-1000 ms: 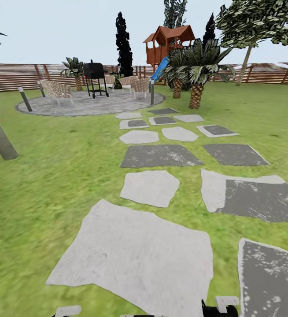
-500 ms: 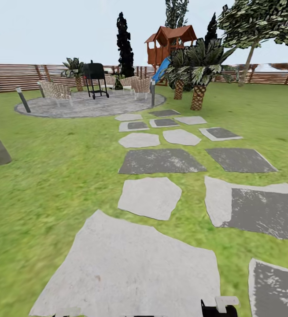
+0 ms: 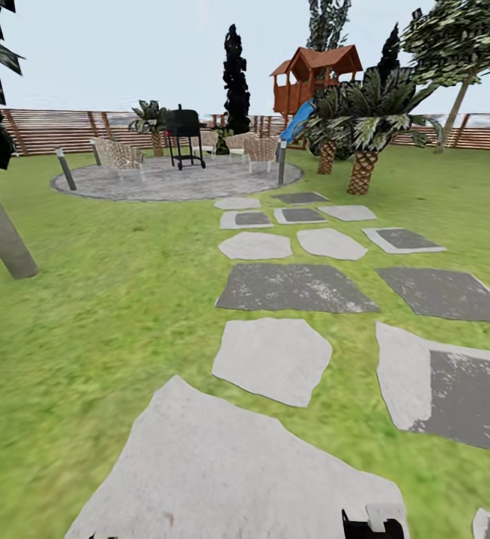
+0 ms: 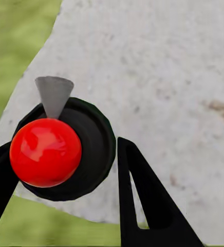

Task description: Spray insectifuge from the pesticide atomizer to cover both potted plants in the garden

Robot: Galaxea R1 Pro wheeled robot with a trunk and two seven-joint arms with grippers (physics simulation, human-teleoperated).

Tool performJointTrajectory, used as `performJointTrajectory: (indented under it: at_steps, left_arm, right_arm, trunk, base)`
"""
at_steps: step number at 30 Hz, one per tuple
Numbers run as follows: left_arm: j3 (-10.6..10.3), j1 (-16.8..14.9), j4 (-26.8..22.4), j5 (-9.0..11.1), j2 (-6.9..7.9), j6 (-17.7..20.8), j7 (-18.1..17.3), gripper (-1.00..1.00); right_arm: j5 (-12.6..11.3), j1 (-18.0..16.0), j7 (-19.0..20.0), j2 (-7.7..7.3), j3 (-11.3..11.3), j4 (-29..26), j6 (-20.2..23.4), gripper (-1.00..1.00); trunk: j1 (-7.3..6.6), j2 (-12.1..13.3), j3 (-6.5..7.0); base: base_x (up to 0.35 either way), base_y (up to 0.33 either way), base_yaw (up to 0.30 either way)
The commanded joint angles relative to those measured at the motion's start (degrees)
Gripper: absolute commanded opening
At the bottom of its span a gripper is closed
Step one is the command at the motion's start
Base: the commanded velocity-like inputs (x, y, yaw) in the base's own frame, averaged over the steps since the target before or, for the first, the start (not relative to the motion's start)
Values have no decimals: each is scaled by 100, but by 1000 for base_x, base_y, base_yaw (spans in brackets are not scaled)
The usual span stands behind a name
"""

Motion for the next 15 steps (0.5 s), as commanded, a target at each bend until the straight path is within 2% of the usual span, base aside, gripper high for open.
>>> performJointTrajectory:
  at_steps: [1,6,15]
  left_arm:
    - [29,-3,6,-24,-1,-20,6,-100]
    - [29,-1,6,-24,-1,-20,6,-100]
    - [29,-5,6,-17,-1,-20,6,-100]
  right_arm:
    - [-46,-2,-15,0,51,0,-13,100]
    - [-46,-2,-15,0,51,2,-13,100]
    - [-46,0,-15,0,51,3,-13,100]
  trunk:
    - [2,-1,-4]
    - [2,-1,-4]
    - [2,-1,-4]
  base:
    - [339,0,10]
    - [337,-33,2]
    - [326,-119,0]
